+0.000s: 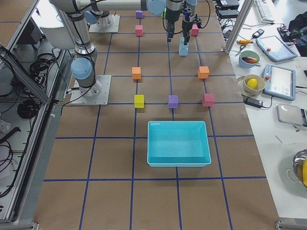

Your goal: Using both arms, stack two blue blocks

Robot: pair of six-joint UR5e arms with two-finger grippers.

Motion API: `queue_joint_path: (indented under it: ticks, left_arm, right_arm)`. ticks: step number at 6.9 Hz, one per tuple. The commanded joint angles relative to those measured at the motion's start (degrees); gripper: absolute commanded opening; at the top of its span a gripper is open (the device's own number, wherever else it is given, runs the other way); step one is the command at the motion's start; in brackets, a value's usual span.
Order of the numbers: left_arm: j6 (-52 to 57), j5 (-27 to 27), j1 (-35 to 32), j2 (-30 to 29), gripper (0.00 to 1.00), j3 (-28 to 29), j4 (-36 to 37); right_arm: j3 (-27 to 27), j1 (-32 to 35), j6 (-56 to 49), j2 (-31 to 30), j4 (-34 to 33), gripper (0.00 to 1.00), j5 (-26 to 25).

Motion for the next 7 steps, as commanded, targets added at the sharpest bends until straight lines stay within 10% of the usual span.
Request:
queue_joint_path:
  ticks: [1, 5, 6, 7]
  left_arm:
    - [-0.3, -0.1, 0.0, -0.4, 0.16, 0.1, 0.2]
    - [-1.6, -1.5, 0.0, -0.6, 0.18, 0.1, 0.3]
    - [-1.9, -1.4, 0.0, -0.8, 0.48, 0.0, 0.7]
    - [-2.2, -1.6, 0.0, -1.1, 0.99, 0.0, 1.2]
  right_arm:
    - [0.2, -0.2, -0.2, -0.4, 0.2, 1.00, 0.1]
    - [2.7, -0.7, -0.4, -1.0, -0.7, 1.00, -0.1]
    - [2.7, -0.7, -0.4, -1.0, -0.8, 1.00, -0.1]
    - [2.7, -0.5, -0.4, -1.0, -0.8, 1.00, 0.1]
